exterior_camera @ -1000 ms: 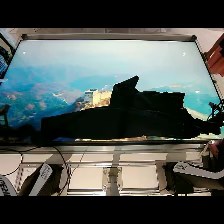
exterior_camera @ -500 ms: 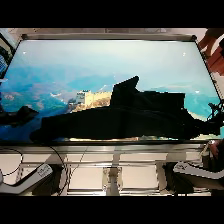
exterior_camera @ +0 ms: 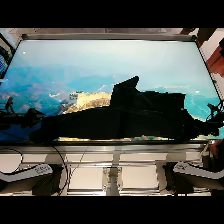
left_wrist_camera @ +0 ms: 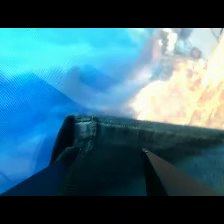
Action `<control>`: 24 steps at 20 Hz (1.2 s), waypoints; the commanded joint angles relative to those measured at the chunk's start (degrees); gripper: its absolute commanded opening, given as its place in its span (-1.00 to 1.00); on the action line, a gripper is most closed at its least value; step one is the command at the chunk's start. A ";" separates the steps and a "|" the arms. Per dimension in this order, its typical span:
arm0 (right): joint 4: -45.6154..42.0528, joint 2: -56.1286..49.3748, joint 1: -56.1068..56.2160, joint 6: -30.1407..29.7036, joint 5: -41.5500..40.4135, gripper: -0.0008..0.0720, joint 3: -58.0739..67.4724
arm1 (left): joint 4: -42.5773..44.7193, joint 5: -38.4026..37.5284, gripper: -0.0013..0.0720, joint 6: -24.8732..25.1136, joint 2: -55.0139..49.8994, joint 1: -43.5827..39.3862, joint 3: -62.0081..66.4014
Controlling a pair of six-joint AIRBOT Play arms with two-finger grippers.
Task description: Fold the clothes and pants, and hang the long-sleeved shirts on hangers.
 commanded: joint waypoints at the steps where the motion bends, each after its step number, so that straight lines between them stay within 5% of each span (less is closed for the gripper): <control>1: 0.31 -0.02 0.00 -0.02 0.13 -0.93 -0.02 | -0.20 6.10 0.25 0.15 -0.79 -3.82 0.07; 5: 0.31 -0.02 0.00 -0.02 0.35 -0.93 -0.02 | 0.39 8.94 0.25 -1.64 -0.68 -5.95 0.13; 11: 0.31 -0.02 0.00 -0.07 0.04 -0.93 -0.04 | 14.95 5.90 0.25 -9.55 1.14 -4.94 0.66; 16: 0.35 -0.02 0.00 -0.04 0.11 -0.93 -0.04 | 11.87 5.35 0.23 -9.51 -1.01 -8.11 0.63; 21: 1.79 -0.02 0.00 -0.04 0.26 -0.93 -0.04 | 12.00 3.78 -0.89 -9.51 -4.87 -12.70 0.66; 24: 2.34 -0.02 0.00 -0.07 0.00 -0.93 -0.04 | 12.33 2.47 -0.90 -9.51 -4.52 -11.98 0.66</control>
